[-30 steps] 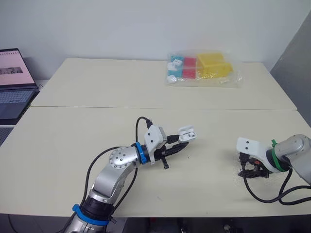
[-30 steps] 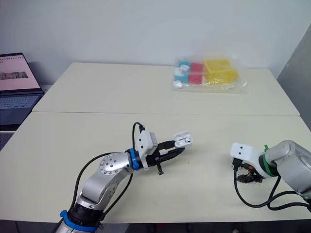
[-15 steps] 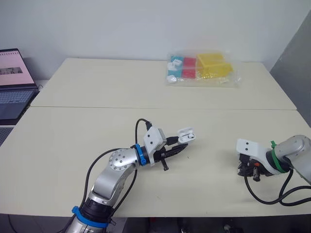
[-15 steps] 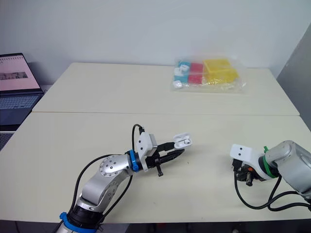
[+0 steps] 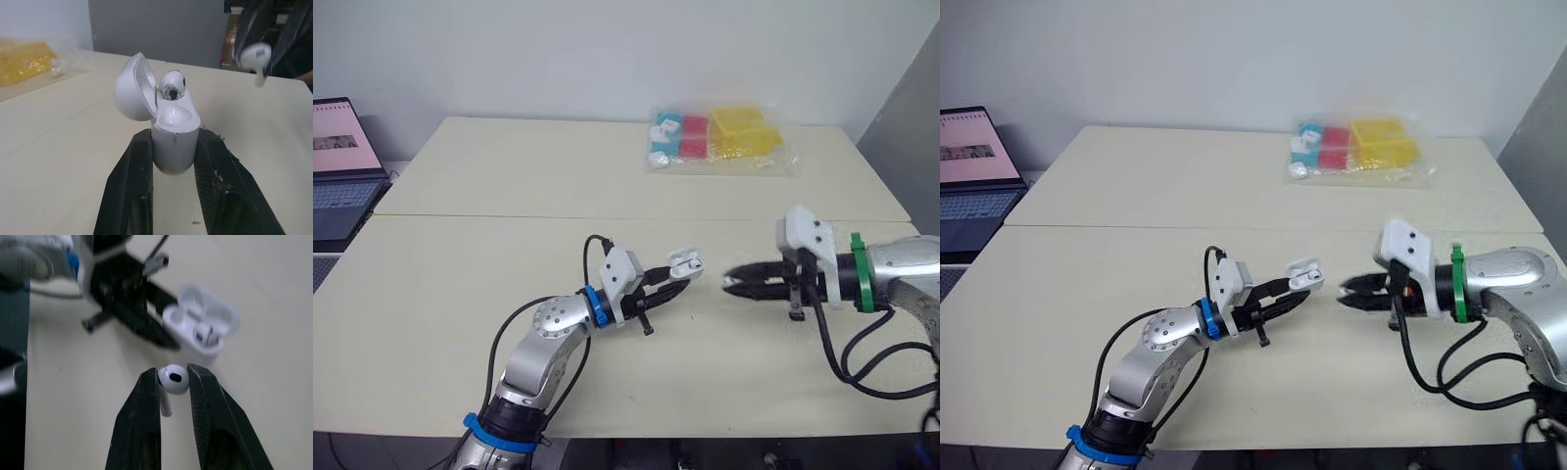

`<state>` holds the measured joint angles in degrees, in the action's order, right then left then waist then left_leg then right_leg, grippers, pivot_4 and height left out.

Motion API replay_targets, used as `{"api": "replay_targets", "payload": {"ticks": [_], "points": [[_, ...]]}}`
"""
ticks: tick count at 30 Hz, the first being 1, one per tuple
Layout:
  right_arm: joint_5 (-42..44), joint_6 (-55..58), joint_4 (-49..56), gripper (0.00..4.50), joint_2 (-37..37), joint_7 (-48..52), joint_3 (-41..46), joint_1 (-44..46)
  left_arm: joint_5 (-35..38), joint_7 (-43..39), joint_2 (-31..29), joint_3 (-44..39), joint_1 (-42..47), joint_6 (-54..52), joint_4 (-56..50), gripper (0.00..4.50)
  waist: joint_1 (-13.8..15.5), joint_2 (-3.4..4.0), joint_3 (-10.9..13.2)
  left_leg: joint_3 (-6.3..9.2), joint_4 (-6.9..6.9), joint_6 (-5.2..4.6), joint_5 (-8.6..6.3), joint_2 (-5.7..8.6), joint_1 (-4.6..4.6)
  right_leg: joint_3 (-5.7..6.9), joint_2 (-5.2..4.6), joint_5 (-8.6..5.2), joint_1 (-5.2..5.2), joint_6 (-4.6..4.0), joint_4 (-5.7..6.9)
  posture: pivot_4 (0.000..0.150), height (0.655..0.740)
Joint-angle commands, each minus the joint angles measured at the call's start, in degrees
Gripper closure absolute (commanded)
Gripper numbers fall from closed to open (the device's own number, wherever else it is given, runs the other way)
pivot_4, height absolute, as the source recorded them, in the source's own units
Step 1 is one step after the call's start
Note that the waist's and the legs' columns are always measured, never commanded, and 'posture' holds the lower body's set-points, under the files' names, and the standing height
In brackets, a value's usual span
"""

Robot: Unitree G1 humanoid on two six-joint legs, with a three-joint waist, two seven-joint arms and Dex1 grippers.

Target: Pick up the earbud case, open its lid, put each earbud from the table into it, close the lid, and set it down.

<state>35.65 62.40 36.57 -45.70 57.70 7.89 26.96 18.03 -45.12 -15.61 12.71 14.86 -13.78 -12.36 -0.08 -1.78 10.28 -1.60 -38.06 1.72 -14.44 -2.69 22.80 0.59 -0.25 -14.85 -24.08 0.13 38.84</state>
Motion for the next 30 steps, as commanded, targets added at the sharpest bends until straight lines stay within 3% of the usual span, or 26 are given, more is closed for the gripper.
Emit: {"api": "replay_targets", "payload": {"ticks": [1, 4, 9, 20, 30], "points": [[4.5, 1.78, 3.68, 4.06, 7.77, -10.17, 3.85, 0.85, 1.79, 0.01, 0.92, -1.24, 2.38, 0.27, -0.02, 3.72, 0.0, -0.02, -0.02, 0.0, 0.0, 0.0, 0.0, 0.0, 0.01, 0.01, 0.01, 0.01, 0.0, 0.01, 0.0, 0.15, 0.7287], [4.47, -6.33, 3.63, 4.06, 18.98, -17.19, 4.44, -2.37, 2.14, -0.01, 1.23, -1.41, 4.37, -0.84, 0.26, 3.72, -0.03, -0.03, -0.03, 0.03, 0.0, 0.0, 0.0, -0.05, -0.01, 0.03, 0.08, 0.01, -0.01, 0.0, 0.03, 0.15, 0.7287], [-2.54, -16.8, 3.71, 4.06, 23.84, -22.92, -1.24, -5.14, 3.23, -0.06, 0.9, -2.35, 6.34, -2.39, 0.49, 3.72, -0.08, 0.0, -0.03, 0.0, 0.04, -0.01, 0.0, -0.02, 0.02, -0.03, 0.06, 0.0, -0.05, 0.0, 0.02, 0.15, 0.7287], [-12.11, -31.53, -1.02, 4.06, 25.94, -26.18, -11.23, -9.5, 3.8, -0.59, 0.52, -2.86, 7.67, -3.95, -0.06, 3.72, -0.16, 0.0, -0.03, -0.02, 0.03, -0.01, 0.0, -0.04, -0.01, -0.02, 0.08, 0.01, -0.04, 0.0, 0.03, 0.15, 0.7287], [-14.5, -36.55, -3.86, 4.06, 26.52, -26.9, -12.52, -12.41, 4.22, -0.98, -0.33, -3.41, 8.11, -5.02, -0.55, 3.72, -0.13, 0.0, -0.03, 0.01, 0.04, -0.01, 0.0, -0.04, -0.01, 0.01, 0.08, 0.0, -0.04, -0.01, 0.03, 0.15, 0.7287]]}}
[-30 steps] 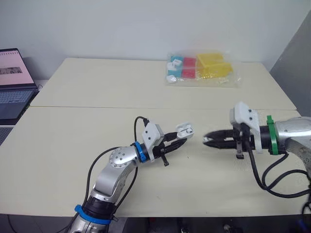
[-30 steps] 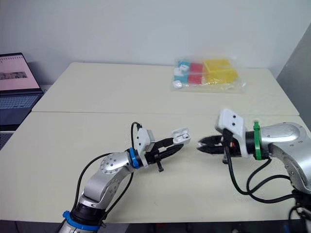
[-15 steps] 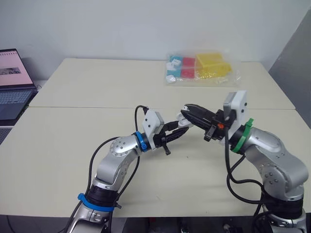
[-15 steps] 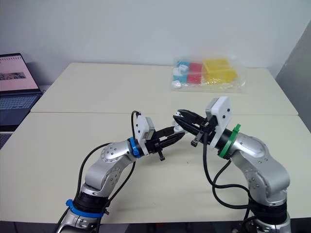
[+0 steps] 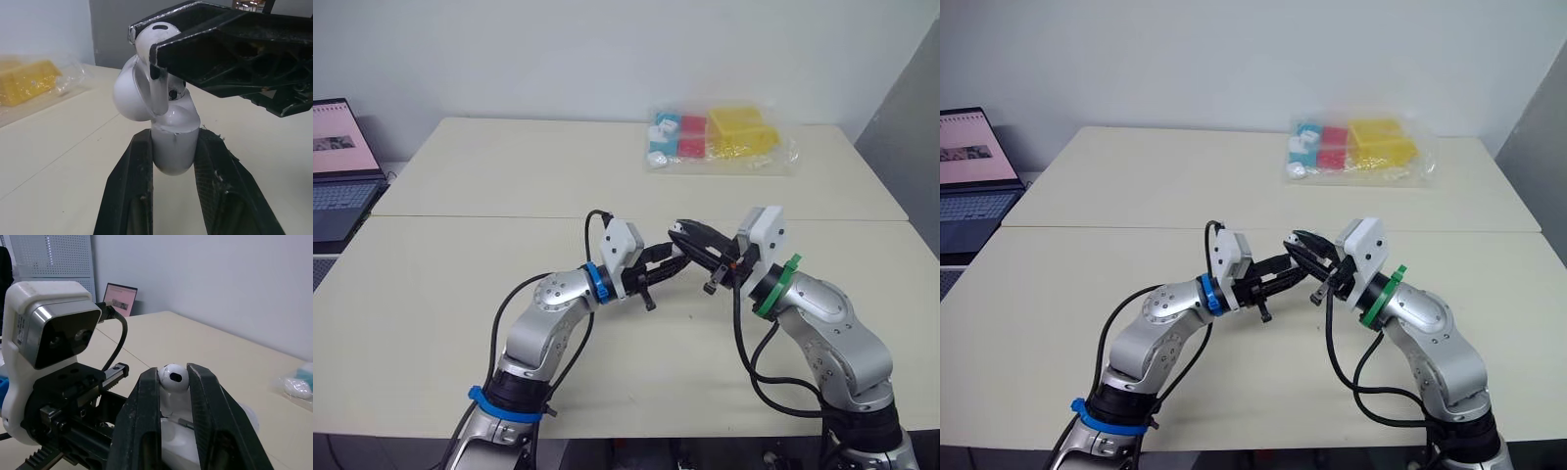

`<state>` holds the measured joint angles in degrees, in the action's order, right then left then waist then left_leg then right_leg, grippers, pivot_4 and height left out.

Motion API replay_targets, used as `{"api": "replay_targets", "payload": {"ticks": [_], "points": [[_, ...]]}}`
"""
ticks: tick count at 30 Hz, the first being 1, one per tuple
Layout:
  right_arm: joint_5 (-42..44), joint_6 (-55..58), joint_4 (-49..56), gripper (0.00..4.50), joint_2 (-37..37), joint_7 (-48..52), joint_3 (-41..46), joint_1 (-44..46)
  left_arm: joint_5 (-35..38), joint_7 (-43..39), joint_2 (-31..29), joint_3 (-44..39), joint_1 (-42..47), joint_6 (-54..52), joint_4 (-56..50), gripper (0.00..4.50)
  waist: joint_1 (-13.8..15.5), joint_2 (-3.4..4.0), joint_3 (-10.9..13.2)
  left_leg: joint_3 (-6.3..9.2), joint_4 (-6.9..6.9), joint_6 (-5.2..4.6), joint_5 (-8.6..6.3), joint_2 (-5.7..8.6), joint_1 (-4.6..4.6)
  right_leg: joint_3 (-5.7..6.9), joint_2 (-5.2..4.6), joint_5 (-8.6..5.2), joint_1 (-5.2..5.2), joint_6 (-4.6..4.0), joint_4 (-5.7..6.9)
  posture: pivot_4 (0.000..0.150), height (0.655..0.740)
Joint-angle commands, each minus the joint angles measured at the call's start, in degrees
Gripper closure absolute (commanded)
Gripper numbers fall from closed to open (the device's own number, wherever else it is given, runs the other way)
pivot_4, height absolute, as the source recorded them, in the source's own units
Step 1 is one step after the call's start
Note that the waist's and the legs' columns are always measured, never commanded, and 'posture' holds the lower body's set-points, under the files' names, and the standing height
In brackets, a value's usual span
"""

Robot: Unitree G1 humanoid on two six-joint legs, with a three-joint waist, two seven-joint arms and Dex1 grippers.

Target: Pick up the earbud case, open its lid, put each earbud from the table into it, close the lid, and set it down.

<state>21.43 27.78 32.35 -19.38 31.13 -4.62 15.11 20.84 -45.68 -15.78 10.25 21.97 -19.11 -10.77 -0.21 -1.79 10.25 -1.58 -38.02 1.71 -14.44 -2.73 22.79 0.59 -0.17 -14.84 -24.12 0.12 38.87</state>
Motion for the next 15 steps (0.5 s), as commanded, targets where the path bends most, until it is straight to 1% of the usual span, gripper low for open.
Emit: {"api": "replay_targets", "payload": {"ticks": [1, 11, 15], "points": [[-0.21, -2.15, 0.39, 4.06, 0.35, -0.52, 0.07, -0.67, 1.44, -0.39, -0.29, -0.96, 0.99, 0.23, -2.16, 3.72, -0.01, 0.0, 0.0, 0.0, 0.0, 0.0, 0.0, 0.0, 0.0, 0.0, 0.0, 0.0, 0.0, 0.0, 0.0, 0.15, 0.7287], [-0.95, -3.46, -0.26, 4.06, 0.27, -0.71, -0.55, -1.76, 1.8, -0.06, -0.56, -0.79, 1.0, -0.1, -2.59, 3.72, -0.02, 0.0, 0.0, -0.02, 0.0, 0.0, 0.0, 0.0, -0.01, -0.02, 0.0, 0.0, 0.0, 0.0, -0.01, 0.15, 0.7287], [-3.68, -5.8, -1.89, 4.06, 0.34, -0.81, -2.6, -2.32, 1.97, 0.21, -0.36, -0.86, 1.17, -0.24, -2.95, 3.72, 0.0, 0.0, 0.0, 0.0, 0.0, 0.0, 0.0, 0.0, -0.01, 0.0, 0.0, 0.0, 0.0, 0.0, 0.0, 0.15, 0.7287]]}}
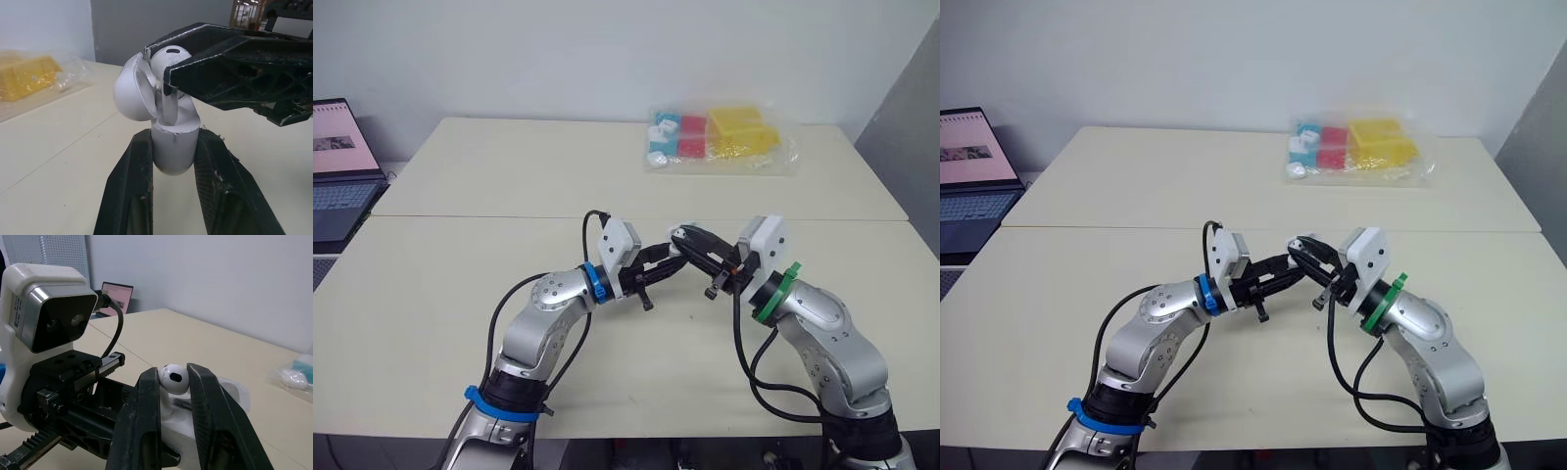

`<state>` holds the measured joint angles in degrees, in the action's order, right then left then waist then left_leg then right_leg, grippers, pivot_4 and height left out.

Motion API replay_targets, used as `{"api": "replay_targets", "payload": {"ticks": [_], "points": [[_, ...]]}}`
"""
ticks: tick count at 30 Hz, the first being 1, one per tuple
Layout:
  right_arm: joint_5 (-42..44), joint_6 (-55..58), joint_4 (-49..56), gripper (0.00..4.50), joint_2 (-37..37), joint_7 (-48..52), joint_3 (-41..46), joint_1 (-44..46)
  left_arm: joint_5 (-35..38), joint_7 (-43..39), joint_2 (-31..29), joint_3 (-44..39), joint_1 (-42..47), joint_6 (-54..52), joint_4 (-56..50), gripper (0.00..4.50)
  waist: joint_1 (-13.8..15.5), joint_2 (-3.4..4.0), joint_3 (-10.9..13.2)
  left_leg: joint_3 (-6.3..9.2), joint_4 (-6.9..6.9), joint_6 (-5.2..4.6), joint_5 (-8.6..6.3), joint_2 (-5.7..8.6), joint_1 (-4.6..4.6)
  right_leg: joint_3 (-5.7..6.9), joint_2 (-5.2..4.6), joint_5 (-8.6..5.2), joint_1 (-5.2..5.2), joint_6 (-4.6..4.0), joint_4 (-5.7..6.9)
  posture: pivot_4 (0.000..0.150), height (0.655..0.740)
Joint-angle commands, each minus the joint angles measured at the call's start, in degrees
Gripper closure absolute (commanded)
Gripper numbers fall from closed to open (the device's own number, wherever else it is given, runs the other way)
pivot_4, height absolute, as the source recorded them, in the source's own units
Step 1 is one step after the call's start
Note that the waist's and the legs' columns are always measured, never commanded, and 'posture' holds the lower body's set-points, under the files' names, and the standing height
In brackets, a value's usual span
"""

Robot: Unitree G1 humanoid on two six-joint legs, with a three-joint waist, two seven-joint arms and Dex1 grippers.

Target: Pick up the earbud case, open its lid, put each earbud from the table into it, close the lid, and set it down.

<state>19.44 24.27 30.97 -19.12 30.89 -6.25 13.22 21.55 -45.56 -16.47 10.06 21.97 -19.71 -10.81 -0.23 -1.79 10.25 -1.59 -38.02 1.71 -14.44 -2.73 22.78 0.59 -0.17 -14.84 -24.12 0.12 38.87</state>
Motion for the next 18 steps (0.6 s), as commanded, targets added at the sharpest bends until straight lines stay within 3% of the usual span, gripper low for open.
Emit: {"api": "replay_targets", "payload": {"ticks": [1, 8, 13, 18], "points": [[-1.97, -2.69, -0.72, 4.06, 0.14, -0.5, -1.28, -0.65, 1.29, 0.14, 0.35, -0.68, 1.17, 0.29, -2.96, 3.72, 0.01, 0.0, 0.0, 0.0, 0.0, 0.0, 0.0, 0.0, 0.0, 0.0, 0.0, 0.0, 0.0, 0.0, 0.0, 0.15, 0.7287], [-4.63, -5.16, -2.03, 4.06, -0.57, -0.64, -2.38, -1.62, 1.29, 0.17, 0.39, -0.99, 1.22, -0.07, -3.29, 3.72, 0.01, 0.0, 0.0, -0.01, 0.0, 0.0, 0.0, 0.0, 0.0, -0.01, 0.0, 0.0, 0.0, 0.0, 0.0, 0.15, 0.7287], [-1.15, -2.75, -1.13, 4.06, -0.06, -0.58, -0.98, -2.0, 1.2, 0.02, 0.38, -0.9, 1.27, -0.03, -3.46, 3.72, 0.01, 0.0, 0.0, -0.01, 0.0, 0.0, 0.0, 0.0, 0.0, -0.01, 0.0, 0.0, 0.0, 0.0, 0.0, 0.15, 0.7287], [-1.07, -1.06, -0.04, 2.35, -1.01, -1.0, -0.94, -1.62, 1.0, -0.29, 0.26, -0.67, 1.0, 0.36, -3.56, 3.72, 0.02, 0.0, 0.0, 0.0, 0.01, 0.0, 0.0, 0.0, 0.0, -0.01, 0.0, 0.0, 0.0, 0.0, 0.0, 0.15, 0.7287]]}}
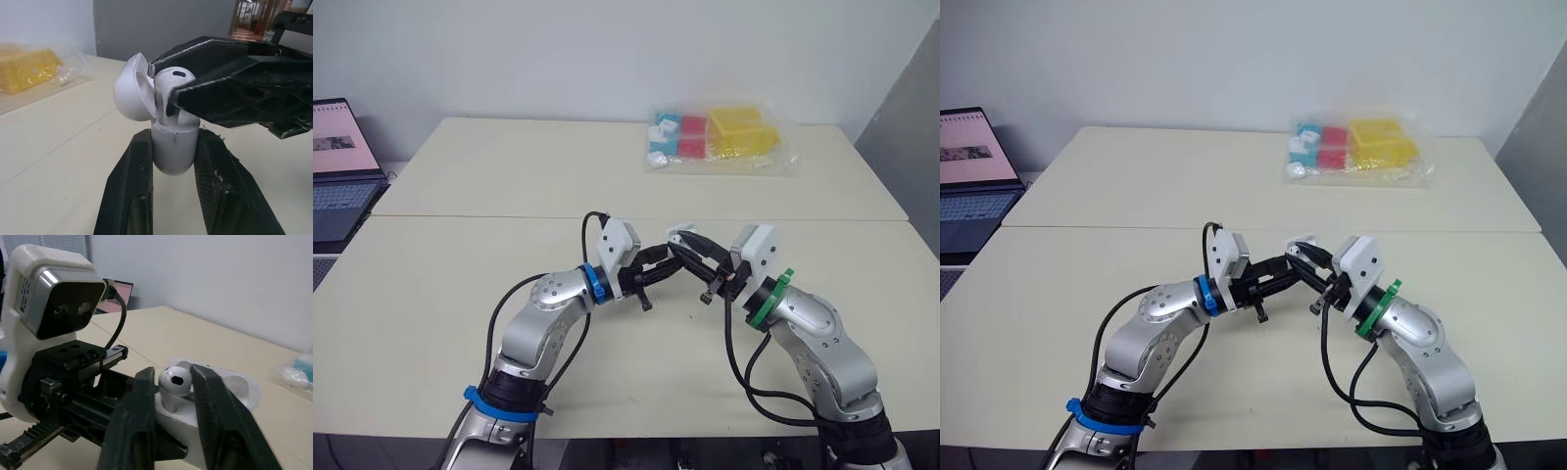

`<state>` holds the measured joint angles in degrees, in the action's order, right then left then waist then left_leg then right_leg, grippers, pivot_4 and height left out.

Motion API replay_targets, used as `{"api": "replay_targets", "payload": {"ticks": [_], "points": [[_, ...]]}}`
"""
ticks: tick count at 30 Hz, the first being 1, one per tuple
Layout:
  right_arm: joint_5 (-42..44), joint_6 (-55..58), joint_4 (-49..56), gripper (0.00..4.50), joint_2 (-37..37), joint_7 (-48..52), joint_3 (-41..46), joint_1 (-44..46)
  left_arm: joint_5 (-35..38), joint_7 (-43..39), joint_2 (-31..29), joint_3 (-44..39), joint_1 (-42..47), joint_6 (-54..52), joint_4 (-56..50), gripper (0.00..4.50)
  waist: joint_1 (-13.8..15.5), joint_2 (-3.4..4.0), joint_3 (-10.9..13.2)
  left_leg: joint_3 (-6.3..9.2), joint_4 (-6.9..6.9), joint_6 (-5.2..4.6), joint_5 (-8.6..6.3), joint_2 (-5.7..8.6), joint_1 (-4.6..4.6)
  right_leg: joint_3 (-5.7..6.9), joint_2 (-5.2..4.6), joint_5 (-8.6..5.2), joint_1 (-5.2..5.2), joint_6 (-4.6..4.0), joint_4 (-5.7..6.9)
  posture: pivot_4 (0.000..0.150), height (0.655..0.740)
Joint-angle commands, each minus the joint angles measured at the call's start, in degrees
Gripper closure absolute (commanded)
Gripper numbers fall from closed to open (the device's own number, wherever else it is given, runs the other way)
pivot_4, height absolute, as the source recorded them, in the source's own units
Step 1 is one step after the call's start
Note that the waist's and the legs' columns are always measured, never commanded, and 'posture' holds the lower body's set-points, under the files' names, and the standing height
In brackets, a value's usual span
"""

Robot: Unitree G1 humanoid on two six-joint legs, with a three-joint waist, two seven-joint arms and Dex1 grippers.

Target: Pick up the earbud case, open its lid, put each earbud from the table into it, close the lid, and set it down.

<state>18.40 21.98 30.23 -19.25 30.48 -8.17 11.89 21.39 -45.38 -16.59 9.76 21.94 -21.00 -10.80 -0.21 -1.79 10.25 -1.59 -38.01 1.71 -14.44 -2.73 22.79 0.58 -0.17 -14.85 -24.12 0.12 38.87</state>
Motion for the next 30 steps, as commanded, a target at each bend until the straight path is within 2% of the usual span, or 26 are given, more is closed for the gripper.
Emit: {"api": "replay_targets", "payload": {"ticks": [1, 4, 12, 18, 23, 26, 30], "points": [[-0.03, 1.8, 1.27, 2.05, -1.23, -0.83, 1.28, -0.29, 1.11, -0.47, 0.34, -0.39, 0.94, 1.76, -3.47, 3.72, 0.0, 0.0, 0.0, 0.0, 0.0, 0.0, 0.0, 0.0, 0.0, 0.0, 0.0, 0.0, 0.0, 0.0, 0.0, 0.15, 0.7287], [0.19, 2.72, 2.41, 1.0, -1.85, -1.26, 1.79, -0.38, 1.05, -0.47, 0.21, -0.37, 0.7, 1.98, -3.34, 3.72, 0.01, 0.0, 0.0, -0.01, 0.0, 0.0, 0.0, 0.0, 0.0, -0.01, 0.0, 0.0, 0.0, 0.0, 0.0, 0.15, 0.7287], [2.09, 4.93, 7.03, 0.99, -4.08, -1.24, 3.59, -1.32, 0.69, -0.68, 0.25, -0.26, 0.09, 2.45, -2.88, 3.72, 0.0, 0.0, 0.0, -0.01, 0.02, 0.0, 0.0, -0.01, 0.0, -0.01, 0.0, 0.0, -0.01, 0.0, -0.01, 0.15, 0.7287], [11.1, 12.69, 14.27, 0.99, -7.77, -0.71, 10.03, 0.49, 0.43, -0.83, -0.14, -0.29, 0.08, 2.95, -2.18, 3.72, 0.03, 0.0, 0.0, 0.0, 0.01, 0.0, 0.0, 0.0, 0.01, -0.01, -0.01, 0.0, 0.0, 0.0, -0.01, 0.15, 0.7287], [21.74, 22.35, 12.11, 0.99, -14.79, 0.66, 16.48, 9.49, -1.21, -3.07, -1.08, 1.46, -0.4, 5.67, -1.49, 3.72, -0.03, 0.0, 0.0, -0.03, -0.01, 0.0, 0.0, 0.01, -0.02, -0.02, -0.01, 0.0, 0.01, -0.01, 0.0, 0.15, 0.7287], [18.97, 24.03, 4.05, 1.6, -19.4, 2.74, 14.21, 16.64, -2.56, -5.02, -1.68, 3.06, -0.61, 8.52, -1.29, 3.72, 0.02, 0.0, 0.0, -0.01, 0.02, 0.0, 0.0, 0.0, -0.04, 0.01, 0.01, 0.0, 0.02, -0.03, 0.0, 0.15, 0.7287], [17.2, 26.38, -4.74, 3.03, -23.17, 6.9, 9.53, 23.91, -4.37, -7.36, -2.81, 4.77, -1.05, 11.86, -0.99, 3.72, -0.01, 0.0, 0.0, -0.06, 0.05, -0.01, 0.0, 0.02, 0.01, -0.02, -0.01, 0.0, 0.0, -0.03, -0.08, 0.15, 0.7287]]}}
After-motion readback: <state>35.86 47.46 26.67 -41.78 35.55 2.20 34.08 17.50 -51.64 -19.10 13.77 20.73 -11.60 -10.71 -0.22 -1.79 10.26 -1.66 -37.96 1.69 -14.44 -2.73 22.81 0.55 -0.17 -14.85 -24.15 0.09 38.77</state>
